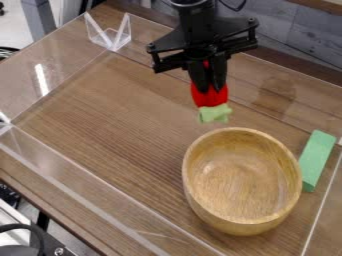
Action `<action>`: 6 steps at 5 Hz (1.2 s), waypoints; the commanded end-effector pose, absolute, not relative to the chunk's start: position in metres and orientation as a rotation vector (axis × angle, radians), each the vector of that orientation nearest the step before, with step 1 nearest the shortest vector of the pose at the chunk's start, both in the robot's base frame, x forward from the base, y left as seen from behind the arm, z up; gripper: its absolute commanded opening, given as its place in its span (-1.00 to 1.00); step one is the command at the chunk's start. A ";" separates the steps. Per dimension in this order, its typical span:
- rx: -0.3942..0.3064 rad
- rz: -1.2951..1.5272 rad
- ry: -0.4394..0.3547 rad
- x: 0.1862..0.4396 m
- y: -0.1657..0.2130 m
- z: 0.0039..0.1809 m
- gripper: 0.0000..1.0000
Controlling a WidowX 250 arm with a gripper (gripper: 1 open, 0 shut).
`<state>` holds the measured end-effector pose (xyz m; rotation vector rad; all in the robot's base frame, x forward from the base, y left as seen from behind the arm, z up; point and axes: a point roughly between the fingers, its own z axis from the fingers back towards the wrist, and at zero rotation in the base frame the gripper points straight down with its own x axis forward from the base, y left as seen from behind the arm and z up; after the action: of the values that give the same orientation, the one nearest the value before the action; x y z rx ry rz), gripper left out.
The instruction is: Move the red fruit to the left
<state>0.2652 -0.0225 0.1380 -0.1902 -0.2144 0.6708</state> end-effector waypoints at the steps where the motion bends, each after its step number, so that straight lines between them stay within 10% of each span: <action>1: -0.198 0.694 -0.252 0.263 -0.019 0.150 -1.00; 6: -0.186 0.876 -0.259 0.253 -0.007 0.149 -1.00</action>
<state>0.2510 -0.0087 0.1379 -0.1690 -0.2140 0.8739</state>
